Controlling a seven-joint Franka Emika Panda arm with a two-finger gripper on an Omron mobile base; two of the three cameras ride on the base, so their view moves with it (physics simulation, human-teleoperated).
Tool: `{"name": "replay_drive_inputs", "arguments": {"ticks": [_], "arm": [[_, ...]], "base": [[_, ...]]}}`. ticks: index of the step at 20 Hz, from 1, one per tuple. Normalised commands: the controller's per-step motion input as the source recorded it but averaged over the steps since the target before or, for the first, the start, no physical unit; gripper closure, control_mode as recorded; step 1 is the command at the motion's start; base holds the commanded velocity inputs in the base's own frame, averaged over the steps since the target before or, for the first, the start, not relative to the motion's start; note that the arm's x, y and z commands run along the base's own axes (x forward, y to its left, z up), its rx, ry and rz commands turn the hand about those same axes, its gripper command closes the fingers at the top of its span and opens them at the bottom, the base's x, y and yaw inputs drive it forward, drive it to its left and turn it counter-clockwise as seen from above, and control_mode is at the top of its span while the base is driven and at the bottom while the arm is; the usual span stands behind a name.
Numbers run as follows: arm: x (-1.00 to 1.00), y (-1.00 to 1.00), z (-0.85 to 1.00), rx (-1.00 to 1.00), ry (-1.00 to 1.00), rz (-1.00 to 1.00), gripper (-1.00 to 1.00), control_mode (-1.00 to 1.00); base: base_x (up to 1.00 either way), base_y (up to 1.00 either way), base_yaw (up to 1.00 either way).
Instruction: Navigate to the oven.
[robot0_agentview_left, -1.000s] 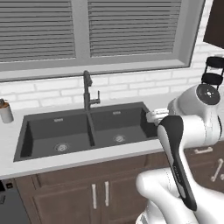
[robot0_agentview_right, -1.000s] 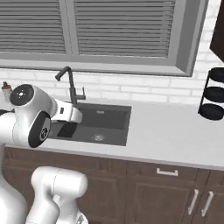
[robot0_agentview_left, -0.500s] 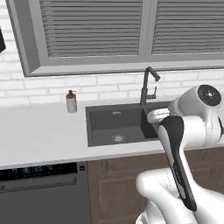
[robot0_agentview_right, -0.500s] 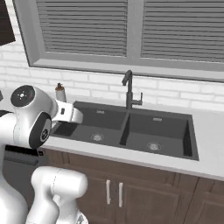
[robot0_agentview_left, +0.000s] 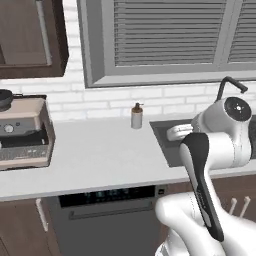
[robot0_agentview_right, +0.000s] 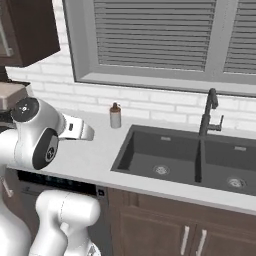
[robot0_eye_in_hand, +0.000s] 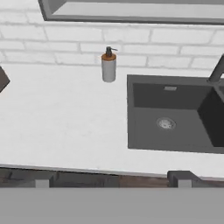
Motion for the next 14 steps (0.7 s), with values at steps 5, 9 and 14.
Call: {"name": "replay_drive_inputs", "arguments": {"ticks": [5, 9, 14], "arm": [[0.0, 0.0, 0.0, 0.0, 0.0, 0.0, -1.0, 1.0], [0.0, 0.0, 0.0, 0.0, 0.0, 0.0, -1.0, 1.0], [0.0, 0.0, 0.0, 0.0, 0.0, 0.0, -1.0, 1.0]], "base": [[-0.21, 1.0, 0.0], [-0.11, 1.0, 0.0], [-0.12, 1.0, 0.0]]}}
